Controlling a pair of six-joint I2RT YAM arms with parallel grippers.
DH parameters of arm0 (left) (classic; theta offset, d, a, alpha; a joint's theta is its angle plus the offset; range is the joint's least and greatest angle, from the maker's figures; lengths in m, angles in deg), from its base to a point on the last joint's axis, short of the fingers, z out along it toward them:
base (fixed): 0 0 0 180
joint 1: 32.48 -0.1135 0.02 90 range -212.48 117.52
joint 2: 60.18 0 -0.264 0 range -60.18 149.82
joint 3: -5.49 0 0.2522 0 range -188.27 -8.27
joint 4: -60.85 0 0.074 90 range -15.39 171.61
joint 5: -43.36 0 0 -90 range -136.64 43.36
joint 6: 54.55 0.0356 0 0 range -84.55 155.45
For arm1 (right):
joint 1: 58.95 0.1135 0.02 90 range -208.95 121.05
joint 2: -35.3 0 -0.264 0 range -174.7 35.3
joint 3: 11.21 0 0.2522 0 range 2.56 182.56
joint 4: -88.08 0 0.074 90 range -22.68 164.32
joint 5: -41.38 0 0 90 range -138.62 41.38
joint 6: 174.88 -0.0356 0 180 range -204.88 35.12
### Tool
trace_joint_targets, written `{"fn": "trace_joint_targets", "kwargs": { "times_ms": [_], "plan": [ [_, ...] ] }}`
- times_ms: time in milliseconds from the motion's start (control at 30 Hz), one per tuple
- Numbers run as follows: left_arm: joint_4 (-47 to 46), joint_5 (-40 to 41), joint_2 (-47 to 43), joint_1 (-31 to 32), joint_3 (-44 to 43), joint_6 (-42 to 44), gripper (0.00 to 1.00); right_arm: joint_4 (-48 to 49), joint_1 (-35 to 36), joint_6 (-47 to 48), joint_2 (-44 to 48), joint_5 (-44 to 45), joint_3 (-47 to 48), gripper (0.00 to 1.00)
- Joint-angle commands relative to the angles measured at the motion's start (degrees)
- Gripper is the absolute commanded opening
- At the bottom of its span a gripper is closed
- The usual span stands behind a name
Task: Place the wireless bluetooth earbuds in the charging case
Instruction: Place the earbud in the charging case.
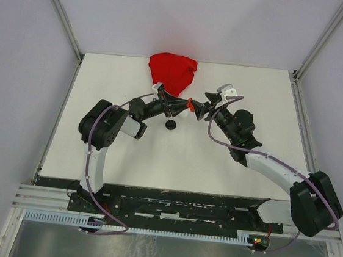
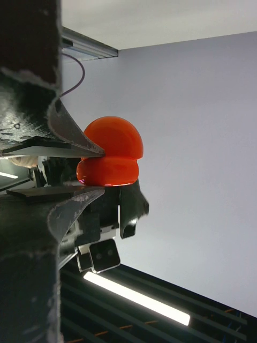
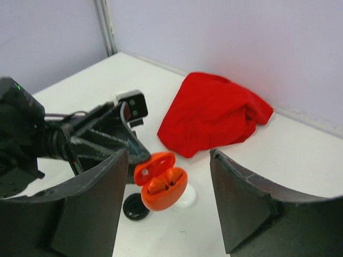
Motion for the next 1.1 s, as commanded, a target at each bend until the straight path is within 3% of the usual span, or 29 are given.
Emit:
{"fn": "trace_joint_targets", "kwargs": {
  "times_ms": [0,167,300,467,667,767,867,967,1067],
  "plan": [
    [-3.1,-2.8,-2.7,0.3,0.3,7.2,0.03,-1.4,0.3,-2.3,7.8,5.6,1.6,0.72],
    [-3.5,-4.6,-2.0,0.3,-0.7,8.7,0.03,-24.5,0.2,-5.2,10.7,15.8,9.9,0.75],
    [-3.6,-6.9,-1.2,0.2,-2.2,11.2,0.03,-44.8,0.2,-7.1,7.9,23.2,17.5,0.78],
    [-3.4,-8.9,0.6,-0.2,-4.1,13.1,0.03,-52.6,-0.5,-8.8,4.1,29.8,19.7,0.82],
    [-3.6,-3.5,1.8,-0.7,-4.1,8.8,0.03,-47.2,-0.9,-6.3,4.7,25.8,13.2,0.87],
    [-3.7,-0.3,1.6,-0.7,-3.4,6.8,0.03,-42.2,-0.8,-5.9,6.3,24.4,9.1,0.99],
    [-3.6,3.4,0.9,-0.6,-2.1,4.6,0.03,-36.1,-0.8,-5.7,6.0,23.9,5.1,0.99],
    [-3.8,8.2,0.2,-0.2,0.0,2.2,0.03,-22.4,-0.8,-4.6,5.0,22.3,-1.4,0.99],
    [-3.7,12.4,-0.6,0.5,2.2,0.2,0.03,4.8,-0.6,-0.6,2.0,17.1,-10.7,0.99]
  ]
}}
